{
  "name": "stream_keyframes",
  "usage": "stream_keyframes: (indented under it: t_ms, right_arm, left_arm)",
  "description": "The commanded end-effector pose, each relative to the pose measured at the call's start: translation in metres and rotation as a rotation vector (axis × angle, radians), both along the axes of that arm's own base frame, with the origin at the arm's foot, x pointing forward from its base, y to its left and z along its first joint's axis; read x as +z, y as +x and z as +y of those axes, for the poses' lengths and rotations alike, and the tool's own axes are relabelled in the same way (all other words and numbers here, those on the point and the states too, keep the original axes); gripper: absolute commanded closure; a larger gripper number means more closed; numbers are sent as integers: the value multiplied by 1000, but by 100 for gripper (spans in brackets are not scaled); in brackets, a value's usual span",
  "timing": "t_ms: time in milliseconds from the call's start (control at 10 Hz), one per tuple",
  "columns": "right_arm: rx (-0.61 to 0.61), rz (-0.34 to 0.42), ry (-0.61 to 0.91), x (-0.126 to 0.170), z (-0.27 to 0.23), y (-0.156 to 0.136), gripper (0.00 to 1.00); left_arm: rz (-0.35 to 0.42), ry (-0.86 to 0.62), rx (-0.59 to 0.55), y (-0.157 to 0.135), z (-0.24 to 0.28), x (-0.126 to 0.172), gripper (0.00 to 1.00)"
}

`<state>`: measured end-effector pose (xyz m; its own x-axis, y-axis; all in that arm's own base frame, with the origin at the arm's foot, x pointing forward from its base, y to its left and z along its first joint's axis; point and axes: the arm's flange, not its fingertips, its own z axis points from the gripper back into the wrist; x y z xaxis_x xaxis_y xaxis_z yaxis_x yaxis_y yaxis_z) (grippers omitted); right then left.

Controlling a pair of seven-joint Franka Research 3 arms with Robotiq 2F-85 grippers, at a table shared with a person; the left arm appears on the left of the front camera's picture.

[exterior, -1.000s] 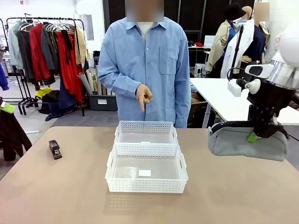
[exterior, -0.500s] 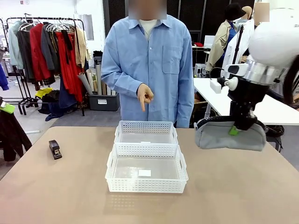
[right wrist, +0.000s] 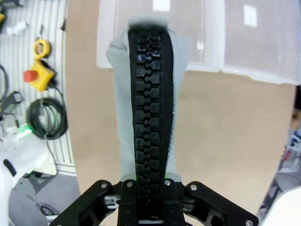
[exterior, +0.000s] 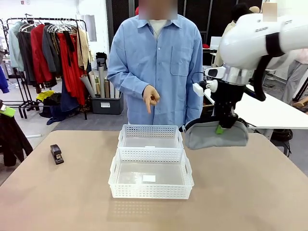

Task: Distribute items into two baskets.
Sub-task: Place the picked Pencil pouch into the Organizing basket as instructed by the person.

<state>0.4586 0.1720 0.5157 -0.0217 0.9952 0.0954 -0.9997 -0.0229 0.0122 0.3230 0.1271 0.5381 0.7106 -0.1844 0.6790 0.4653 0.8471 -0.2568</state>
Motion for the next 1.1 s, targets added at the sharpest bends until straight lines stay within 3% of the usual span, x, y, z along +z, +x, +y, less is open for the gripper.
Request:
stream_keyframes:
  t_ms: [0,1000]
  right_arm:
    - [58,-36,-17,10,11,20,100]
    - [101,-60,86,-31,108,91,100]
  left_arm:
    - [-2,-3,-3,-1,0,1,0]
    - [-2,-3,-3,-1,0,1,0]
